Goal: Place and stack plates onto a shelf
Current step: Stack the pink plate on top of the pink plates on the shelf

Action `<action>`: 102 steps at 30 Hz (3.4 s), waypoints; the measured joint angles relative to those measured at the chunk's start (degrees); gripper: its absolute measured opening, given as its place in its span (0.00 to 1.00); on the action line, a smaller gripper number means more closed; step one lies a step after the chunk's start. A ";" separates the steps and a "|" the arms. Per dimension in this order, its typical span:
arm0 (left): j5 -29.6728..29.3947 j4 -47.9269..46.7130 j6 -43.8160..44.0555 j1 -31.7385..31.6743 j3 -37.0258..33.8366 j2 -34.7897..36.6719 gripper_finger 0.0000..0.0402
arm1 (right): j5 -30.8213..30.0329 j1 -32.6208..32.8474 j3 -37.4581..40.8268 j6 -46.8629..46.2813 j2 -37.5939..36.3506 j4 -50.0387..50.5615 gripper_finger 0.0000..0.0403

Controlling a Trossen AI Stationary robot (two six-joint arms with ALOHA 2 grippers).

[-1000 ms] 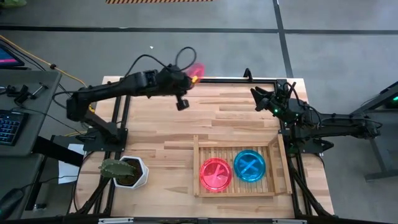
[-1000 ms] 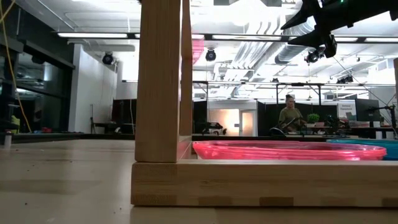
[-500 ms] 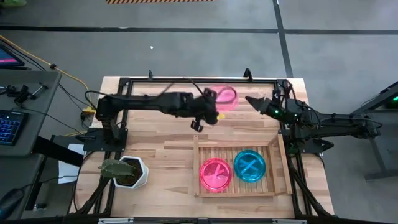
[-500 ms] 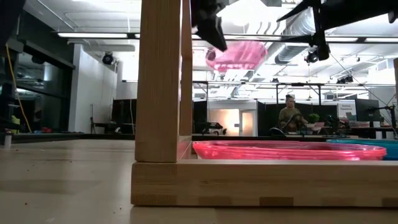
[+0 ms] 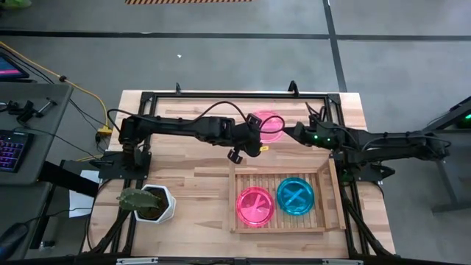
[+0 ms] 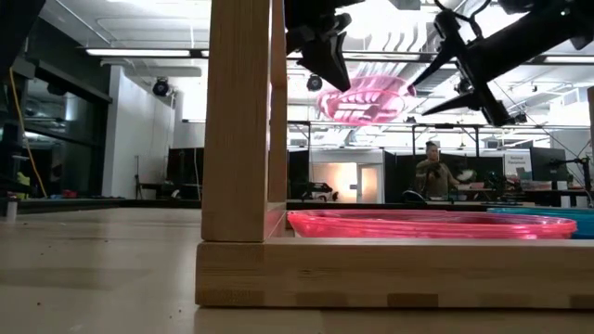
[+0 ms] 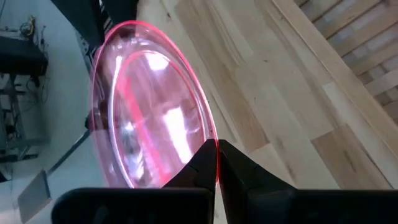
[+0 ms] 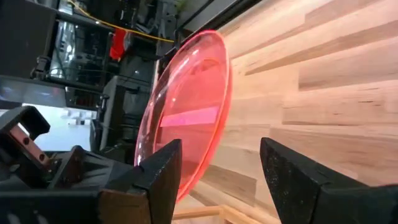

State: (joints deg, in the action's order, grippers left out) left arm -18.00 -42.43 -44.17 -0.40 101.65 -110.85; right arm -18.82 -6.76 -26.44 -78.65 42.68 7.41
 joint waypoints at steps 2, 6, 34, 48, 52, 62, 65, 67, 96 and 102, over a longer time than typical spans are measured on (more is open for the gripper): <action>0.41 0.08 0.01 -0.12 0.00 0.00 0.00 | 0.63 0.00 0.00 0.00 1.70 -2.54 0.50; 1.11 0.06 0.56 -0.33 0.00 0.00 0.00 | 1.28 0.00 0.00 0.02 4.61 -6.43 0.50; -0.99 0.09 0.59 -0.33 0.48 0.00 0.11 | -0.66 -0.02 0.00 -1.00 6.79 -6.13 0.01; -4.59 -11.64 6.57 -1.68 15.63 0.59 0.33 | 3.25 -6.12 -0.04 3.55 6.75 -4.50 0.00; 2.00 -18.91 19.40 -6.38 17.29 4.79 0.32 | 15.28 -7.33 -1.75 7.81 8.63 -0.54 0.00; 20.76 -15.45 33.66 -21.05 17.22 19.10 0.24 | 34.80 -3.02 -12.36 31.65 23.70 8.23 0.00; 20.92 -11.98 34.65 -22.14 17.28 22.20 0.23 | 38.10 -0.26 -13.77 37.91 29.14 10.36 0.00; 21.16 -10.58 35.35 -22.42 17.23 23.78 0.22 | 39.31 1.51 -14.32 40.87 32.24 10.57 0.00; 21.24 -10.41 39.47 -20.90 17.20 25.53 0.22 | 38.68 12.75 -26.95 60.99 56.45 5.03 0.00; 21.10 -10.48 39.46 -20.90 17.20 25.61 0.22 | 35.52 13.31 -26.91 58.96 56.39 6.48 0.15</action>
State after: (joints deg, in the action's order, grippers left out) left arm 3.09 -52.91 -4.71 -21.30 118.85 -85.24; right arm 16.71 6.55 -53.34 -19.69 99.07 13.89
